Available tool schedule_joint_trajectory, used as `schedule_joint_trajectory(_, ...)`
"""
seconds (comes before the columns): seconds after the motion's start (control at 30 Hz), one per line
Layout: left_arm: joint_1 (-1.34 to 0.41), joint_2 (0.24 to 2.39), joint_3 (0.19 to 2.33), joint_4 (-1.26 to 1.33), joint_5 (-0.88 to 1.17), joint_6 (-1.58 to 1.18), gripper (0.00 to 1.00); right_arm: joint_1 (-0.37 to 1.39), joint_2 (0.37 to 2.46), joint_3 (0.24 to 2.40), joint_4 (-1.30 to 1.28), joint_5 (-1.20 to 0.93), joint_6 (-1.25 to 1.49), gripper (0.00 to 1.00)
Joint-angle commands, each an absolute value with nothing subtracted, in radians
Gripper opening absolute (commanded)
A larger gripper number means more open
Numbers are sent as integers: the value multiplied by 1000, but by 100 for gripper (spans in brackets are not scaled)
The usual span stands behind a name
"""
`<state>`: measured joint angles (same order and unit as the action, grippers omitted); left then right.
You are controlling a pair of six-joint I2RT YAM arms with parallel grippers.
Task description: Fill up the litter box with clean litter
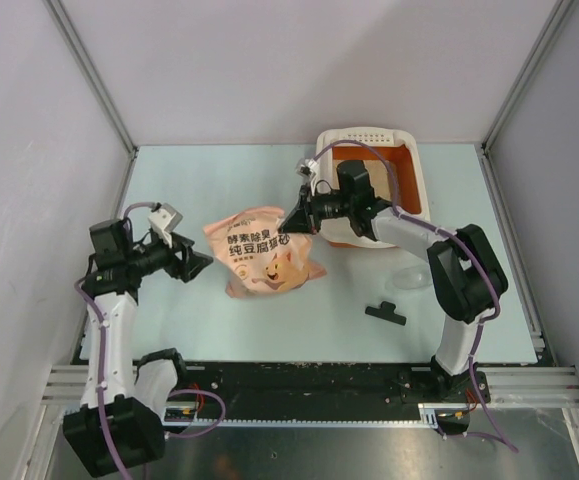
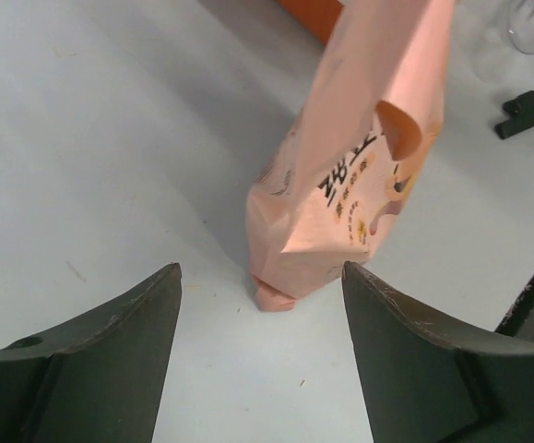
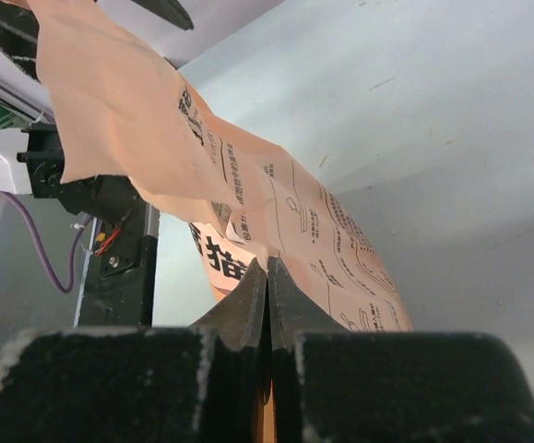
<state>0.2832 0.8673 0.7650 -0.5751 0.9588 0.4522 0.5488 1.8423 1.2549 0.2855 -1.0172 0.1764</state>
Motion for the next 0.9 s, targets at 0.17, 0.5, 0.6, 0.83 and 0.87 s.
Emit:
schedule_joint_trajectory(0.17, 141, 962, 750, -432, 1121, 463, 73, 565, 1852, 1353, 210, -1005, 135, 0)
schedule_joint_trajectory(0.5, 75, 1084, 669, -16, 1071, 34, 47, 535, 1839, 1348, 179, -1011, 169, 0)
schedule_joint_trajectory(0.6, 75, 1103, 629, 104, 1072, -96, 41, 514, 1836, 1332, 222, -1019, 225, 1)
schedule_joint_trajectory(0.83, 60, 1170, 666, 152, 1101, -190, 23, 518, 1847, 1287, 340, -1048, 327, 42)
schedule_joint_trajectory(0.87, 60, 1177, 667, 152, 1104, -190, 19, 526, 1853, 1278, 356, -1052, 331, 43)
